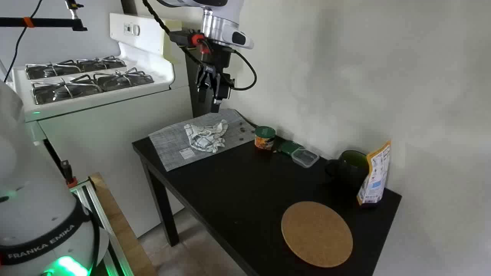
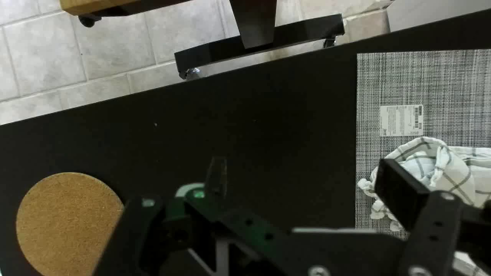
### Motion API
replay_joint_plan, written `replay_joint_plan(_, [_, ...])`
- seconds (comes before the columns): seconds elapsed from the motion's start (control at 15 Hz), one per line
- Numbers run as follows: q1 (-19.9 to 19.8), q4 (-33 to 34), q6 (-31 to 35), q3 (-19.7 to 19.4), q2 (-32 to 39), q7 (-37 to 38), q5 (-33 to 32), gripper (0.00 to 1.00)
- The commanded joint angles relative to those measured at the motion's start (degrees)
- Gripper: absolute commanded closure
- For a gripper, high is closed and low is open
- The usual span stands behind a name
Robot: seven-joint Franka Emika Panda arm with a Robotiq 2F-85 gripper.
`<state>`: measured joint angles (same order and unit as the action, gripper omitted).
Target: Move the black cup to the left
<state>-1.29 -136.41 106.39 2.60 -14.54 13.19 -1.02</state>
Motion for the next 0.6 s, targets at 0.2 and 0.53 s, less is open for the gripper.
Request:
replay_joint_plan(0.2, [0.22,0.06,-0.07,-0.23,0.02,0.03,-0.05,0.00])
replay_joint_plan(0.53, [0.05,1.05,1.43,0.51,1.72,2.78,-1.85,0.00])
